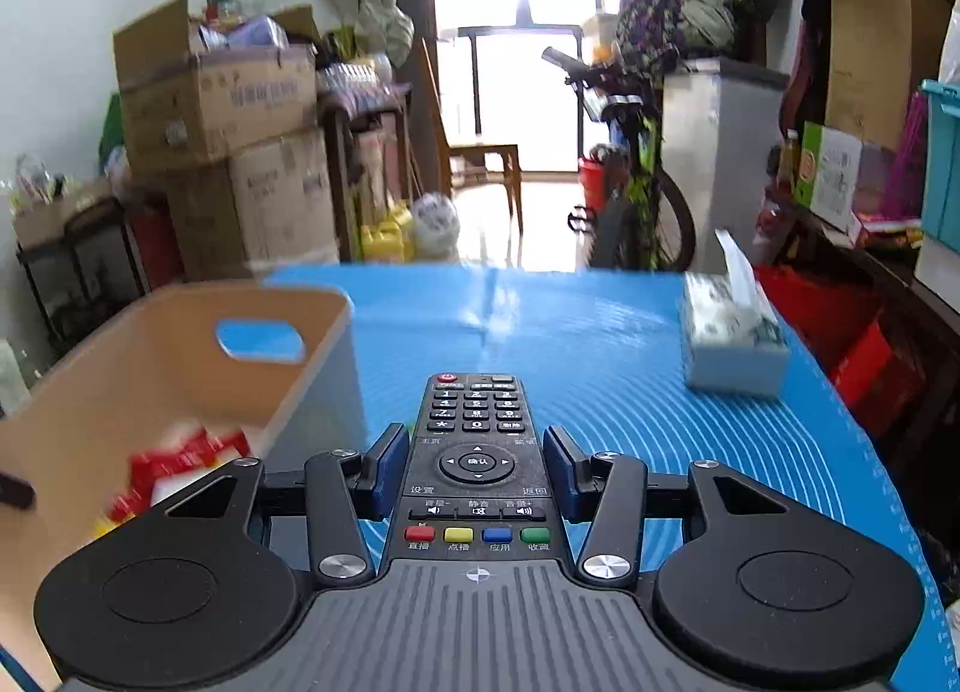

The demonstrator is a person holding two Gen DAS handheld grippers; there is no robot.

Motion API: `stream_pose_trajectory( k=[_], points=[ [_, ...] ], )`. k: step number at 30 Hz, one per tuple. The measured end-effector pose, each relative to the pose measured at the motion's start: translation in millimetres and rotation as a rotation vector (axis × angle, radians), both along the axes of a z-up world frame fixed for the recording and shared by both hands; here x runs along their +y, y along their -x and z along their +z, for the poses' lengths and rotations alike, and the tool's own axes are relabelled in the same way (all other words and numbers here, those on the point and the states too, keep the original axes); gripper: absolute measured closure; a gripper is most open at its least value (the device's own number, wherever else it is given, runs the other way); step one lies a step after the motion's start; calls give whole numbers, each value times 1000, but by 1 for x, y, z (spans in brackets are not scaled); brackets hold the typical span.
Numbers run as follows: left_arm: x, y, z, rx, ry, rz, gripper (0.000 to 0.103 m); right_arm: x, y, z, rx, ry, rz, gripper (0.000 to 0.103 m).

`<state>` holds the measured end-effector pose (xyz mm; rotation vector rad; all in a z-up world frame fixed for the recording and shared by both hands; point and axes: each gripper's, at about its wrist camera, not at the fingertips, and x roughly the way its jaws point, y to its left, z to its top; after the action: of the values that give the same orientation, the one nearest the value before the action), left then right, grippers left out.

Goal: Organize rigid objects
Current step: 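Lift the black remote into the bin and release it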

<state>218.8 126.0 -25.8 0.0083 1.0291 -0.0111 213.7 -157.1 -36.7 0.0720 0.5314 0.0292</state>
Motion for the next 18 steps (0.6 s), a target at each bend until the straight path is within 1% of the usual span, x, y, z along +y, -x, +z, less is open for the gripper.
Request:
stream_pose_trajectory(
  k=[5, 9, 13, 18],
  points=[
    [0, 0, 0, 0, 0, 0, 97, 16, 1, 28, -61, -17, 53, 49],
    [-1, 0, 0, 0, 2, 0, 97, 32, -2, 44, -76, -22, 113, 49],
    [-2, 0, -1, 0, 2, 0, 97, 53, -4, 50, -67, -23, 176, 49],
    [-1, 0, -1, 0, 2, 0, 97, 82, -8, 43, -21, -10, 268, 49]
  ],
)
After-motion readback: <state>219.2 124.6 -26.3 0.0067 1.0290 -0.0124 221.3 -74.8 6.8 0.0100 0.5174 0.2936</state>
